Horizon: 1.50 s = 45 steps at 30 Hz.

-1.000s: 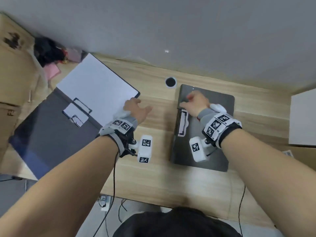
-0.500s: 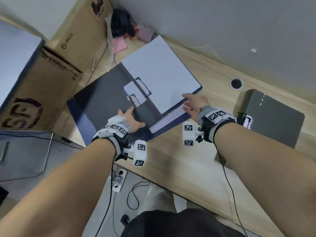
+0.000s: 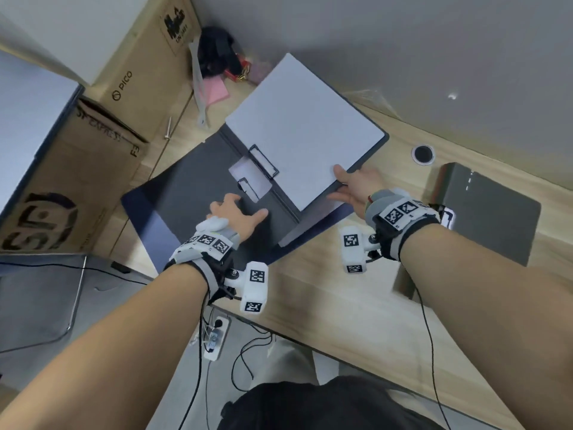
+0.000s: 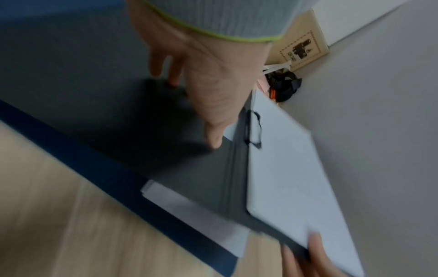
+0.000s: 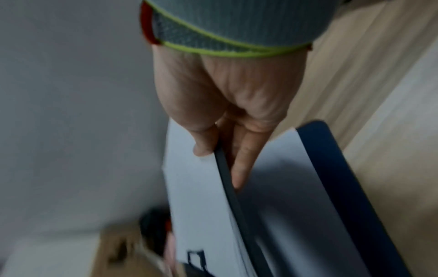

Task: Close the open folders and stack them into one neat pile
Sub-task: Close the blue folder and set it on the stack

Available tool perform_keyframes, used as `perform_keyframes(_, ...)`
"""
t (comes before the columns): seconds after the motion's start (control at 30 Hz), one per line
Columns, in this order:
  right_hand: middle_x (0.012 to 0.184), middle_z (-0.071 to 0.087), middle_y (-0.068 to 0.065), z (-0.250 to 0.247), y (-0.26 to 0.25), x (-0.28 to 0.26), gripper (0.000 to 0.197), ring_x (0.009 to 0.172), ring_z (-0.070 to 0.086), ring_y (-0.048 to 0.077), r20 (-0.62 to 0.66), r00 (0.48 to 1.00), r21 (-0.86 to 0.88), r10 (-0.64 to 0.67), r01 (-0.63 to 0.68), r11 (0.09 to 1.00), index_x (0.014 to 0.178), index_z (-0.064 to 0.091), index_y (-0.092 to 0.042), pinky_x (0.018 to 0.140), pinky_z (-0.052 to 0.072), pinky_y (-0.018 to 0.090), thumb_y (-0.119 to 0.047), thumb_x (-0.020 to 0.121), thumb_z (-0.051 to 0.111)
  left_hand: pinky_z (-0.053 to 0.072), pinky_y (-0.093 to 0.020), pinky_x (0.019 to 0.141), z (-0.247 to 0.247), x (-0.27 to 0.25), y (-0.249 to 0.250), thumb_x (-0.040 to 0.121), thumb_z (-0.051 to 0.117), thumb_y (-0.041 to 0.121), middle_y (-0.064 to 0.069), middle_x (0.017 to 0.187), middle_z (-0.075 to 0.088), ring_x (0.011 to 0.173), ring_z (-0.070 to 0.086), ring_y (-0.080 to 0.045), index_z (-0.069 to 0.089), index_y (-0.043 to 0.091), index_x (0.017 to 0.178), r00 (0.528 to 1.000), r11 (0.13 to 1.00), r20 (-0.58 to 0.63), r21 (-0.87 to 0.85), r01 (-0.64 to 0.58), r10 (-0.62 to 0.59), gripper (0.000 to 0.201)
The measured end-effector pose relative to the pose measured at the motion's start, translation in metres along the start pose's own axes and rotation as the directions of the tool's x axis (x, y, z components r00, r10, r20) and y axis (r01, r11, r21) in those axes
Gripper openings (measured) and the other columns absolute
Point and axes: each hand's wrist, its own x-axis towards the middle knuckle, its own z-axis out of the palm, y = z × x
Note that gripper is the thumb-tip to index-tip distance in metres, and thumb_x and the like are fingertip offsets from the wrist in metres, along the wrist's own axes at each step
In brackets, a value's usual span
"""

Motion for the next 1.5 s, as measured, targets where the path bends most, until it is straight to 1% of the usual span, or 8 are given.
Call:
perform_keyframes(0.17,0.115,0.071,0.007,-0.078,-0.001,-0.02,0.016,0.094,0.071,0.027,-0.038,0.998,0.073,-0.045,0.048,0.996,0.11,0.059,-0.017,0.083,0.056,0.046,-0.017,0.095,0.062,0.038,-0.05,0.105,-0.012,-0.011,0.022,0.067,0.068,0.078,-0.018,0.147,0.038,0.13,0.044,-0.04,0.028,0.015,0.149,0.972,0.981,-0.14,-0.002,0.193,-0.191,0.111)
perform_keyframes(0.57,0.116,0.068,0.015,-0.179,0.039,-0.058,0.003,0.105,0.067,0.03,-0.186,0.981,0.022,-0.049,0.054,0.998,0.093,0.063,-0.014,0.09,0.055,0.04,-0.011,0.093,0.064,0.042,-0.04,0.077,0.02,-0.037,0.045,0.049,0.047,0.101,-0.01,0.146,0.046,0.125,0.058,-0.032,0.045,0.011,0.146,0.951,0.923,0.187,0.344,0.171,-0.246,0.132)
perform_keyframes(0.7,0.11,0.07,0.007,-0.186,0.041,-0.068,0.016,0.11,0.066,0.027,-0.11,0.981,-0.053,-0.16,0.155,0.987,0.097,0.068,-0.016,0.102,0.05,0.042,-0.003,0.088,0.068,0.045,-0.036,0.078,0.042,-0.015,0.029,0.002,0.031,0.108,-0.005,0.14,0.057,0.114,0.063,-0.029,0.05,0.022,0.141,0.947,0.919,0.218,0.367,0.144,-0.235,0.165)
perform_keyframes(0.83,0.103,0.068,-0.007,-0.177,0.029,-0.086,0.028,0.098,0.063,0.012,0.162,0.966,-0.317,-0.203,0.245,0.916,0.099,0.065,-0.03,0.099,0.045,0.028,-0.02,0.078,0.08,0.045,-0.045,0.103,0.027,-0.062,0.051,0.079,0.038,0.088,-0.015,0.148,0.051,0.129,0.053,-0.038,0.042,0.04,0.144,0.958,0.971,0.238,0.214,0.109,-0.16,0.081)
perform_keyframes(1.0,0.161,0.016,-0.012,-0.16,0.052,-0.076,0.114,0.147,0.018,0.007,0.5,0.863,-0.802,0.069,0.431,0.414,0.152,0.022,-0.043,0.119,0.014,0.025,-0.05,0.059,0.087,0.03,-0.043,0.116,0.035,-0.06,0.066,0.098,0.019,0.07,-0.018,0.156,0.041,0.142,0.042,-0.034,0.035,0.005,0.153,0.947,0.735,0.141,-0.602,0.313,-0.288,0.087)
perform_keyframes(1.13,0.165,-0.002,-0.012,-0.145,0.067,-0.075,0.115,0.152,0.007,0.014,0.458,0.869,-0.864,0.188,0.385,0.325,0.153,0.015,-0.044,0.119,0.016,0.032,-0.054,0.062,0.085,0.055,-0.028,0.068,0.023,-0.066,0.078,0.085,0.03,0.085,-0.003,0.113,0.071,0.088,0.071,-0.028,0.059,0.015,0.136,0.955,0.403,0.147,-0.882,0.245,-0.259,0.091)
perform_keyframes(1.33,0.165,-0.001,-0.008,-0.123,0.055,-0.078,0.118,0.153,0.007,0.016,0.436,0.885,-0.867,0.16,0.366,0.339,0.154,0.012,-0.04,0.121,0.017,0.037,-0.069,0.059,0.077,0.049,-0.022,0.044,0.015,-0.073,0.099,0.091,0.07,0.03,-0.017,0.108,0.075,0.061,0.067,-0.027,0.063,0.012,0.083,0.998,0.692,0.05,-0.719,0.066,-0.043,0.021)
perform_keyframes(1.5,0.16,0.025,-0.002,-0.107,0.024,-0.095,0.108,0.143,0.032,0.022,0.456,0.89,-0.836,0.006,0.426,0.346,0.156,0.005,-0.027,0.109,0.035,0.034,-0.052,0.075,0.071,0.054,-0.021,0.046,-0.003,-0.093,0.145,0.087,0.063,0.005,-0.021,0.094,0.072,0.06,0.064,-0.028,0.064,0.003,0.1,0.99,0.645,-0.001,-0.759,-0.091,0.138,0.014)
